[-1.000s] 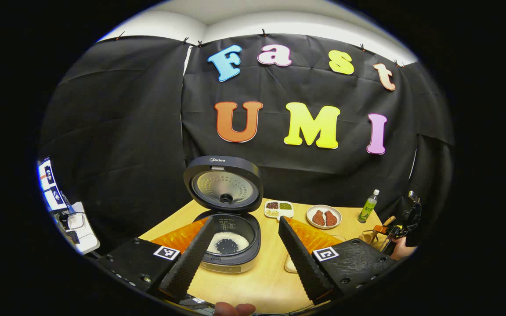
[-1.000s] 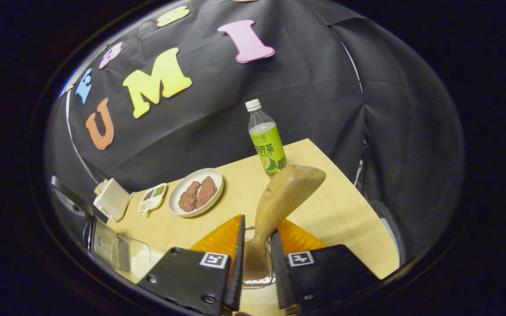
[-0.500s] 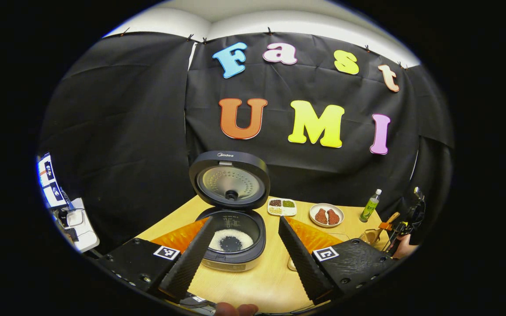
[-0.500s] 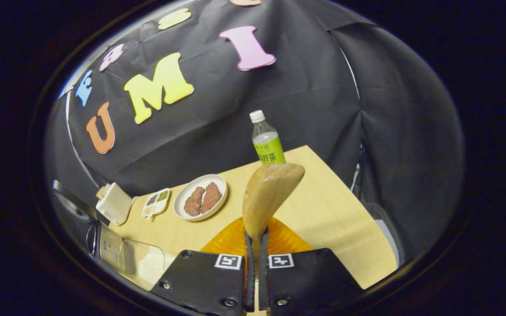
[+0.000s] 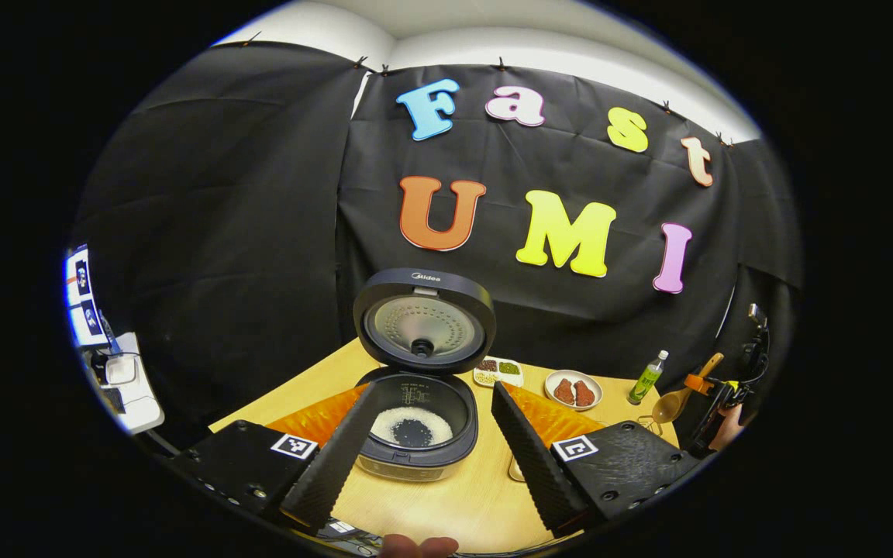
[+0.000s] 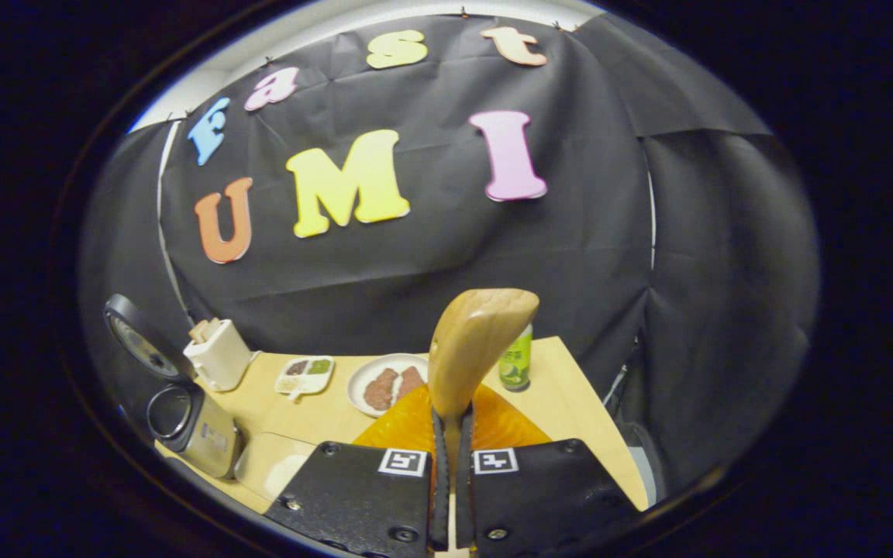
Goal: Close the left gripper, press the button to open the rice cooker; take a wooden spoon from the chopstick holder with the right hand, scoop a spoonful of rice and pour it into the rice cooker, then put the wooden spoon back into the chopstick holder.
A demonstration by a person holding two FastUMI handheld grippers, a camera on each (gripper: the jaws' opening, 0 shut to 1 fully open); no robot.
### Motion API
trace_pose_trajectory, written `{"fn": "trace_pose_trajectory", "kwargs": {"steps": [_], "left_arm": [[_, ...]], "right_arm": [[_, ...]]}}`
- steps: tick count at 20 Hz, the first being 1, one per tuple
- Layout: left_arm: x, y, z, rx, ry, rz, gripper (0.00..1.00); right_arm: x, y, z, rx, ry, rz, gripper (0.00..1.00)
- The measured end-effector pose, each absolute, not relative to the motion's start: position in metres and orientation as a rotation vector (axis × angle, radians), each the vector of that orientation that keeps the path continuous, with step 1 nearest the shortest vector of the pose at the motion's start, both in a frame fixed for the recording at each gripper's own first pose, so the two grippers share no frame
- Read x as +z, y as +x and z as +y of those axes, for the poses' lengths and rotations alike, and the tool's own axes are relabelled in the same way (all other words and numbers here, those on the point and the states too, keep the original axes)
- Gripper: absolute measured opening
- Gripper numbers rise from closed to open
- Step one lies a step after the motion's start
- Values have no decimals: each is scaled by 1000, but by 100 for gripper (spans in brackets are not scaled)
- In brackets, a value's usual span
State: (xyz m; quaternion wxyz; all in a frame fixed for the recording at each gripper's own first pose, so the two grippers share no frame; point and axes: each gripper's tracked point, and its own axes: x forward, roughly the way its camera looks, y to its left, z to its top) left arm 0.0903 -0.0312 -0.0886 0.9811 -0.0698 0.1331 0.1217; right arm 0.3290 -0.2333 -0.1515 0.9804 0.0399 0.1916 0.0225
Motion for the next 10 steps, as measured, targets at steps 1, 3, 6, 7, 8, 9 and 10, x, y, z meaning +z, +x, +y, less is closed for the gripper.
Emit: {"fn": "trace_pose_trajectory", "kwargs": {"steps": [1,3,6,7,8,9,10], "left_arm": [[-90,89,-30,237,-145,267,95],[-87,87,-23,226,-147,261,95],[-81,80,-9,221,-137,246,95],[-78,77,-5,218,-128,242,95],[-75,74,0,218,-113,236,95],[-73,71,5,216,-99,230,95],[-71,69,8,213,-85,225,95]], "right_arm": [[-146,323,-213,73,82,383,8],[-144,316,-176,108,93,389,8],[-160,313,-126,137,98,415,8],[-169,312,-112,139,90,429,8],[-178,313,-102,138,78,439,8],[-188,312,-94,132,59,450,8],[-199,314,-89,124,30,457,8]]}}
